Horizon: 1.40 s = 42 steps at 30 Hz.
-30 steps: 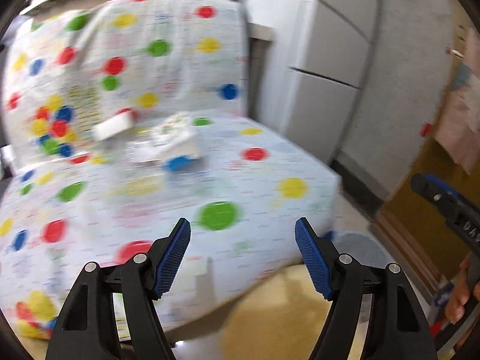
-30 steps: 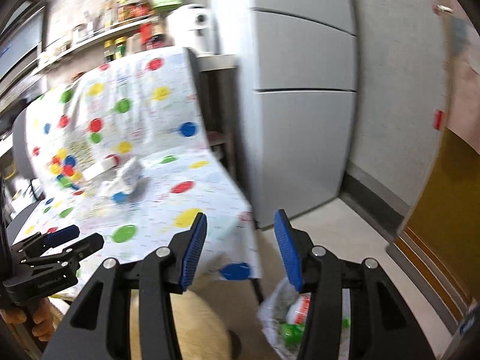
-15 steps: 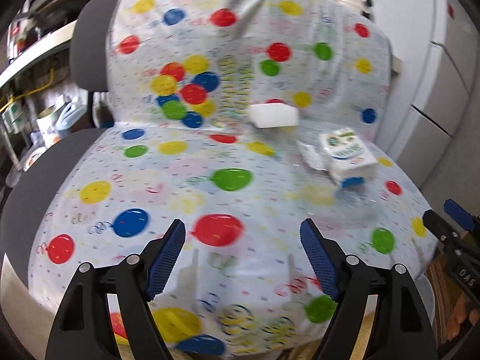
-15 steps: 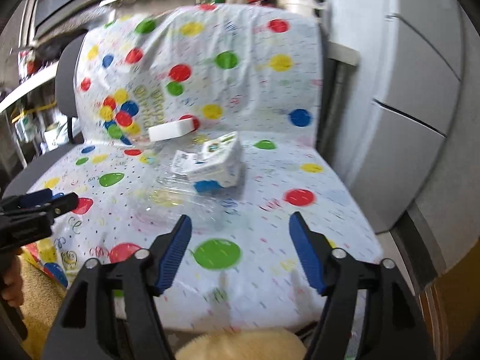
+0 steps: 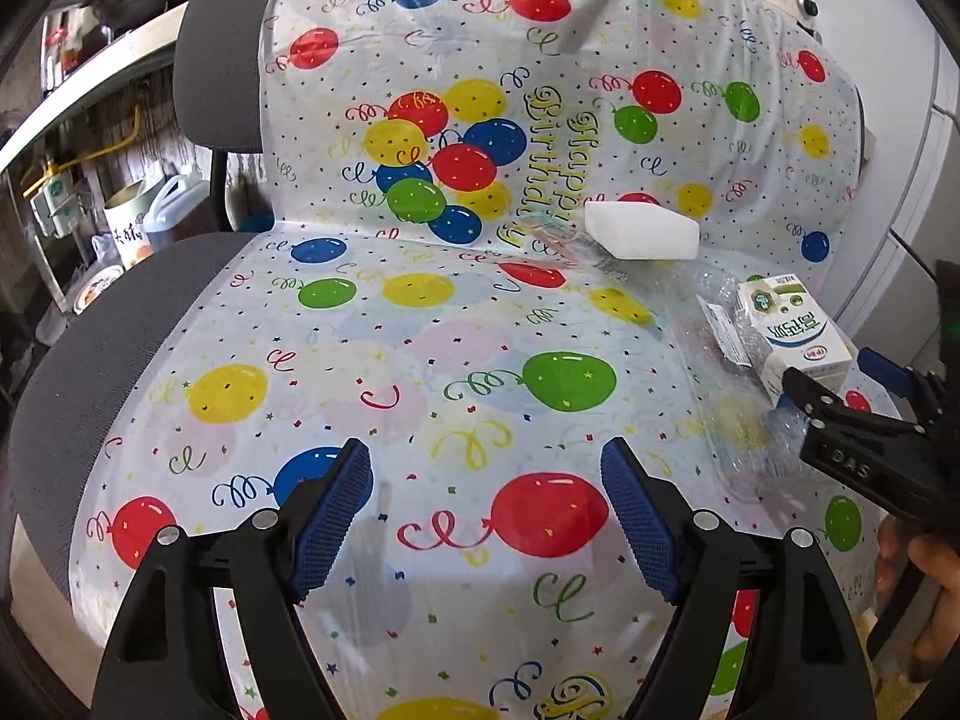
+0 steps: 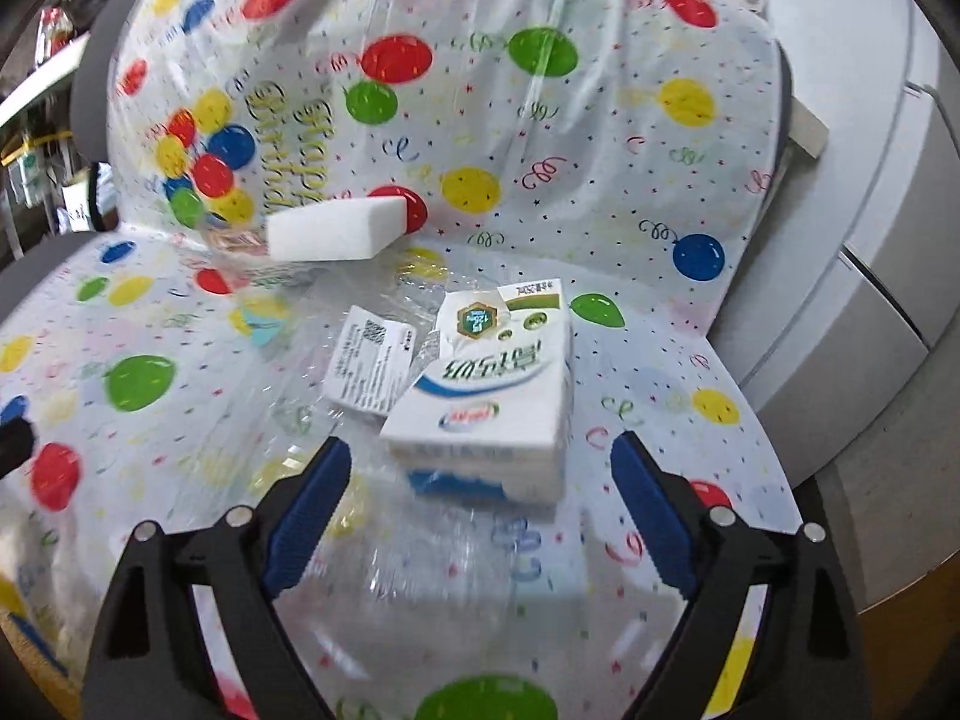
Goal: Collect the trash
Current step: 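Grasp the white milk carton with the right gripper while the left gripper grasps the clear plastic tray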
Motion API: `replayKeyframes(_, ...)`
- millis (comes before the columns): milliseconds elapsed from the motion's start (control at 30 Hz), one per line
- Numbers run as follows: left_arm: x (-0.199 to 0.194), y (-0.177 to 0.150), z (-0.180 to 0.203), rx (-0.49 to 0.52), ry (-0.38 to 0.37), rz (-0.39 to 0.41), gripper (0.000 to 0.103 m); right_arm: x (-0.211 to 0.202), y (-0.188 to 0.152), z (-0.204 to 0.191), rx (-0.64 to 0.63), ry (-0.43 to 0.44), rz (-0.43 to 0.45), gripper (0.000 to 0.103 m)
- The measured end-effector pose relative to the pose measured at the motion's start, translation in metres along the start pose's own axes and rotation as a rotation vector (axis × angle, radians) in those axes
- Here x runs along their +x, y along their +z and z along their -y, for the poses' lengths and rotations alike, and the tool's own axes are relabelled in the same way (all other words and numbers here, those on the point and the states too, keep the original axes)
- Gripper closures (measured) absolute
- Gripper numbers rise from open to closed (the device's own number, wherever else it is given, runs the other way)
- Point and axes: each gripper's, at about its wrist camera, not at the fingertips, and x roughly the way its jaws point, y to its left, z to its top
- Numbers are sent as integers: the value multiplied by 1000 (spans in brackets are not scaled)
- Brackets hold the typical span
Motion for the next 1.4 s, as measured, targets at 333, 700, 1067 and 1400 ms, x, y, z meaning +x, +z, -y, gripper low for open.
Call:
replayKeyframes(333,-2,-5,10,20,-13,-10,23,20,10,-10,-50,-52,-38,29)
replayKeyframes(700,-10,-10,44,96,-39,-22,23,-70,-22,51,221,168,145,34)
replayKeyframes(1067,23,12,95,113,-107,-52,29,-116,-81,84,289,141,162,33)
replayKeyframes(1400,65,28,132,136,-135,-131,65,-111,-91,96,316,155,161,33)
